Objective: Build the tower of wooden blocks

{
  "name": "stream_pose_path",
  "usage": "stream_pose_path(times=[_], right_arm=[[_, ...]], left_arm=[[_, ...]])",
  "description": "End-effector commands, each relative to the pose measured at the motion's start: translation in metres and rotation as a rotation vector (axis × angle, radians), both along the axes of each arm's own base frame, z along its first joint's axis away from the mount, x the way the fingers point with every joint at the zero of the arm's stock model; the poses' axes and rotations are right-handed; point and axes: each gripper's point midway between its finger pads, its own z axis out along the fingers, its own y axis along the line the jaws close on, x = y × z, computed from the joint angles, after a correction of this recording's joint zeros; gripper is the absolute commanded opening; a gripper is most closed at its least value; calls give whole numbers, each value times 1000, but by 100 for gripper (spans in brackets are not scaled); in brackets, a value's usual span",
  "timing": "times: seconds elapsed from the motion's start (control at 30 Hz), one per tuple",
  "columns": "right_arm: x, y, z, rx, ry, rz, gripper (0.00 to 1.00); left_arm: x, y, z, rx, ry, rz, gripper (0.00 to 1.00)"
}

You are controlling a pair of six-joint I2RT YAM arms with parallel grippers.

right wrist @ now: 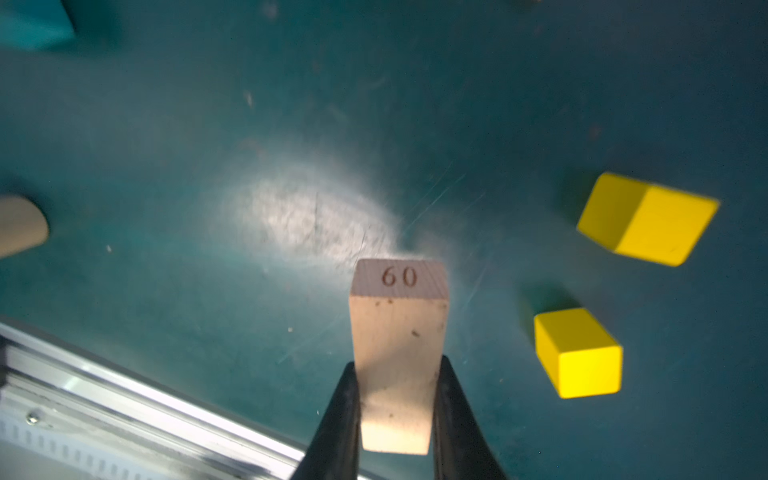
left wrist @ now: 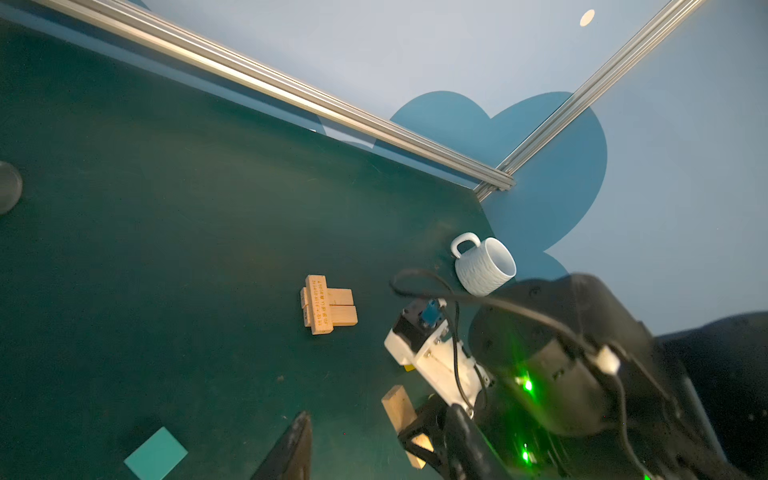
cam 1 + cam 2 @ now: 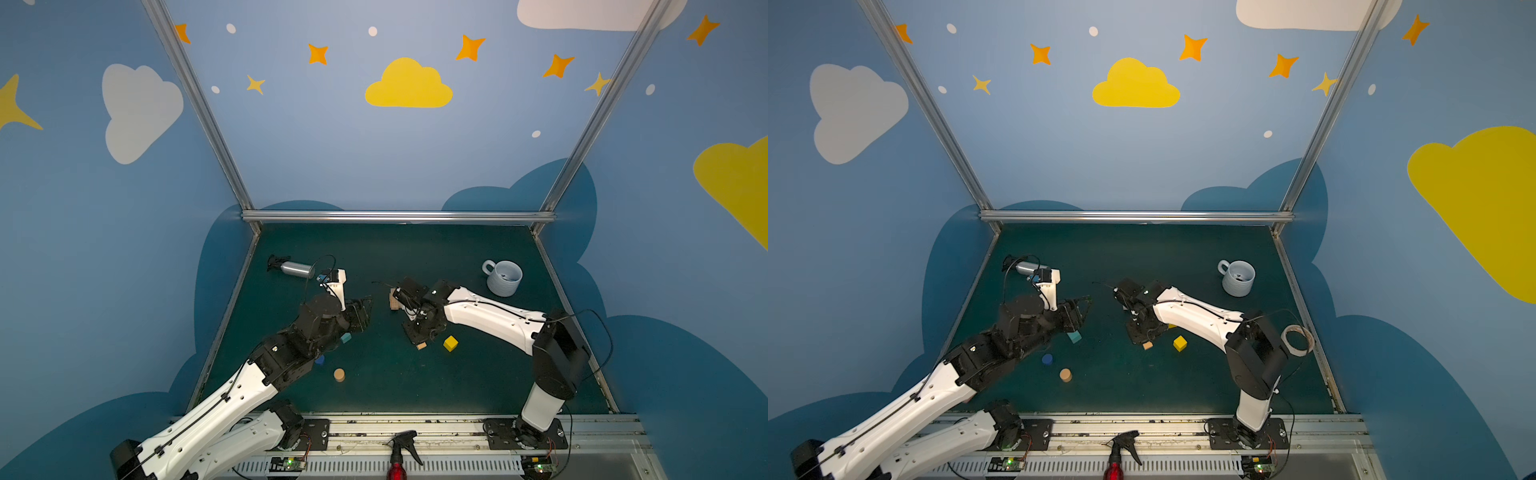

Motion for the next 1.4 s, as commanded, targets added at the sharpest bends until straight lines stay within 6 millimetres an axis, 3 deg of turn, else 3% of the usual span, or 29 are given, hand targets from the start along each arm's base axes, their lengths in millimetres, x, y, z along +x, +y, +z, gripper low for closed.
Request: stream_pose_path(times=[0.0, 0.1, 0.2, 0.3, 0.5, 0.8, 1.37], right_arm=[[8, -11, -1, -21, 44, -28, 7], [22, -10, 4, 29, 45, -72, 5], [31, -10, 10, 46, 34, -95, 4], [43, -10, 16, 50, 13, -114, 4], [68, 1, 26, 51, -10, -146, 3], [95, 4, 8, -55, -16, -215, 0], [138, 24, -10, 17, 27, -326, 0]], left_arm=[[3, 5, 17, 32, -64, 11, 53], [0, 7, 20, 27, -61, 9, 53], [-6, 7, 10, 16, -49, -6, 53], [-9, 21, 4, 27, -49, 41, 53], [-17, 34, 11, -3, -107, 58, 55], [-18, 45, 5, 18, -113, 97, 59], [-21, 53, 8, 22, -134, 116, 60]])
